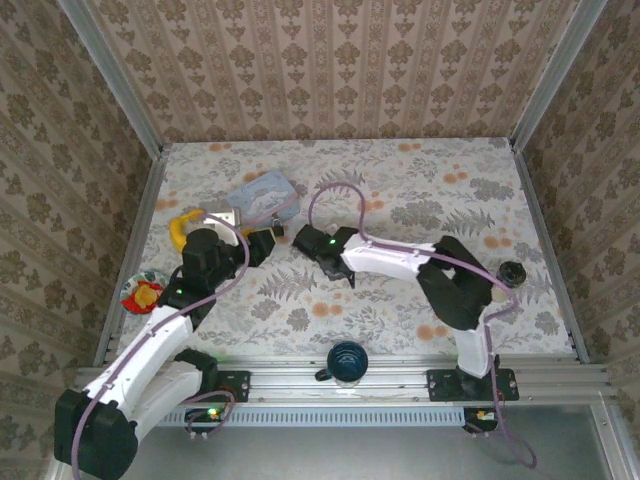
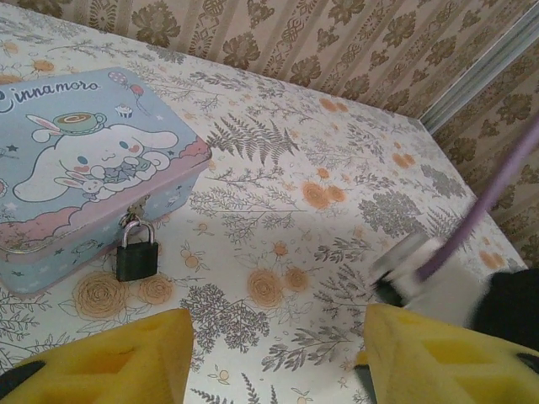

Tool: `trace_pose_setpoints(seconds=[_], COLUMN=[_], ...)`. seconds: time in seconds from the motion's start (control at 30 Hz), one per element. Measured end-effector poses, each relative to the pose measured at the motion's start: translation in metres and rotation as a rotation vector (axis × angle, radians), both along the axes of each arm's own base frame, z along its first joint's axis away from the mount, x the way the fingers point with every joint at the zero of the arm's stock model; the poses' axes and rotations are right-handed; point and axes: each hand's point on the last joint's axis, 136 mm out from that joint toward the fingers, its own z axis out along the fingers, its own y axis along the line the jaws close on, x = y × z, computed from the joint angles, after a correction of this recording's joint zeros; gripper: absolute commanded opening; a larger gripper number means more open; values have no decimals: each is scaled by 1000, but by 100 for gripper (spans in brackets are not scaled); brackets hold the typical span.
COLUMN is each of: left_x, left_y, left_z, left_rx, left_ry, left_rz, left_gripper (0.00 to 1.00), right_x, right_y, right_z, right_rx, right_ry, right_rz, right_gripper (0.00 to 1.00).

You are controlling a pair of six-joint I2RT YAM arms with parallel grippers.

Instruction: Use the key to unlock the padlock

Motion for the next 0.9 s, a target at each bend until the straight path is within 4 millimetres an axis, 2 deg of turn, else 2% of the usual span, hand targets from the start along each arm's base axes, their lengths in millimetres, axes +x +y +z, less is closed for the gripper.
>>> trace_pose_setpoints(seconds=[0.1,0.17,0.27,0.37,0.4,0.5,0.7,0.9], left_x=[1,0,-1,-2,-3,-3,0,0], left_y=[-5,-11,-18,-26,-28,-32,-34,-37], left_z=[-9,-14,-19,-27,-29,-34,-32,-30], left_rx=[11,16,23,37,41,51,47,42], left_ry=[28,40,51,67,74,86,76,66], left_rz=[-14,-29,-49,-73,-81,-93,-93,-98], left_gripper=[68,74,84,97,100,100,100,100], right_x=[0,0,-1,-6,-9,-12,-5,2], right_y=[-16,-30,-52,-65,-66,-60,-47,-48], right_z=[23,29,21,1,-5,-14,-32,-42], right_rx=[114,191,275,320,334,379,440,461], right_ry=[-2,8,45,100,120,155,193,200], right_rz=[-41,-88,-165,-225,-235,-245,-264,-296], right_gripper=[47,47,46,46,46,44,40,38])
